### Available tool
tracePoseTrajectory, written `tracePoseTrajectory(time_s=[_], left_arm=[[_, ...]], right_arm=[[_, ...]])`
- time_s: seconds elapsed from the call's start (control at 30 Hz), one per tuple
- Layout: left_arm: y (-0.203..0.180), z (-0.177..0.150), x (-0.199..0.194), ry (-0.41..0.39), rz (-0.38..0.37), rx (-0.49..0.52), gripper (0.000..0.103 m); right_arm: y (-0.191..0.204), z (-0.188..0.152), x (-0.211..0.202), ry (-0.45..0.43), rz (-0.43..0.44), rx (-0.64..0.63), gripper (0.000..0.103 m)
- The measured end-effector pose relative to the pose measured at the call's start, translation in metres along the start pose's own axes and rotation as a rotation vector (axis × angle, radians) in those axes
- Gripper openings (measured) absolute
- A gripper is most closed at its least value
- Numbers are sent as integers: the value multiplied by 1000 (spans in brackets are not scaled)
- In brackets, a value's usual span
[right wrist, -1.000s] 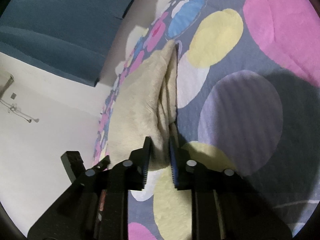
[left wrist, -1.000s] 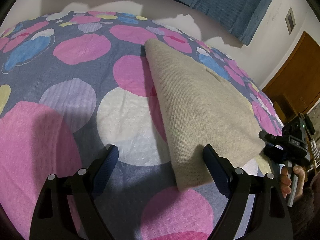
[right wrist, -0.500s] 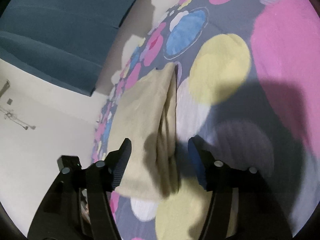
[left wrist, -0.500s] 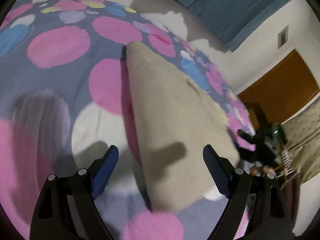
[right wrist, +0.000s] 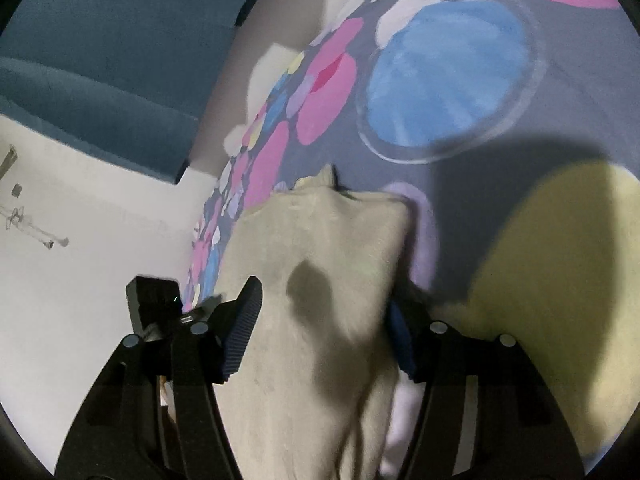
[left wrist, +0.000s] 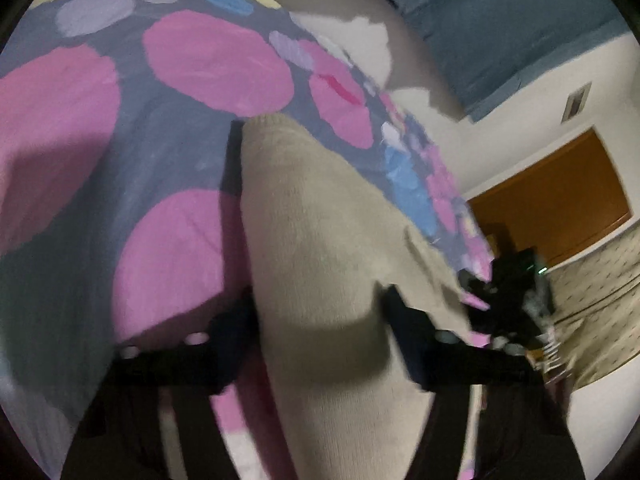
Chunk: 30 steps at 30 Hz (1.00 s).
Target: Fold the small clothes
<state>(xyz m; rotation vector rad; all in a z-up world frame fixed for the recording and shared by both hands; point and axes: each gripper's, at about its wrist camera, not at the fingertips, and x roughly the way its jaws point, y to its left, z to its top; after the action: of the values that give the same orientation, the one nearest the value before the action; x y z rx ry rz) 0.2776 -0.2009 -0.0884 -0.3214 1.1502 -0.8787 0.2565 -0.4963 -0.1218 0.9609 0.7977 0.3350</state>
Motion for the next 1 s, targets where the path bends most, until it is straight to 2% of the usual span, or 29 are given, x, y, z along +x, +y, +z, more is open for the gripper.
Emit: tracePoseTrajectory(time_s=[0.07,0.1,0.13,0.23,0.37,0.47,0.6,0.7,0.77,0.8,0.83,0.87,1.0], left_arm=[[0,3,4,-4,18,21,44],[1,3,4,-6,21,23,37],[4,3,3,-11,18,22,33],[7,1,1,-24,18,22,27],[6,-1,2,-30,25,38,27],[5,-2,-6,-27,-8,24,33],[3,-15,-19,-15,-37,22,52],[4,-12,-14,-5,-26,10,55],[9,-3,-7,1,-72,-48,54],[10,-1,-4,5,-77,-60,40],[11,0,0,12,-66,-62,29],[11,-1,2,9,-50,-61,27],[-8,-7,-15,-50,17,15,21]], right_arm=[[0,4,9,24,-40,-18,45],[0,6,13,32,-57,-22,29],[-2,7,16,38,-64,-21,17],[-3,10,20,31,-63,-37,15],[-7,8,21,34,-46,-21,15],[-7,4,10,36,-9,24,20],[-7,-8,-2,49,47,40,40],[-6,-7,0,38,36,53,41],[-3,-5,5,25,36,42,41],[-2,-5,7,30,27,26,38],[1,-7,11,40,-7,2,27],[4,-9,15,50,-41,-21,20],[19,-17,7,1,-33,-80,18]])
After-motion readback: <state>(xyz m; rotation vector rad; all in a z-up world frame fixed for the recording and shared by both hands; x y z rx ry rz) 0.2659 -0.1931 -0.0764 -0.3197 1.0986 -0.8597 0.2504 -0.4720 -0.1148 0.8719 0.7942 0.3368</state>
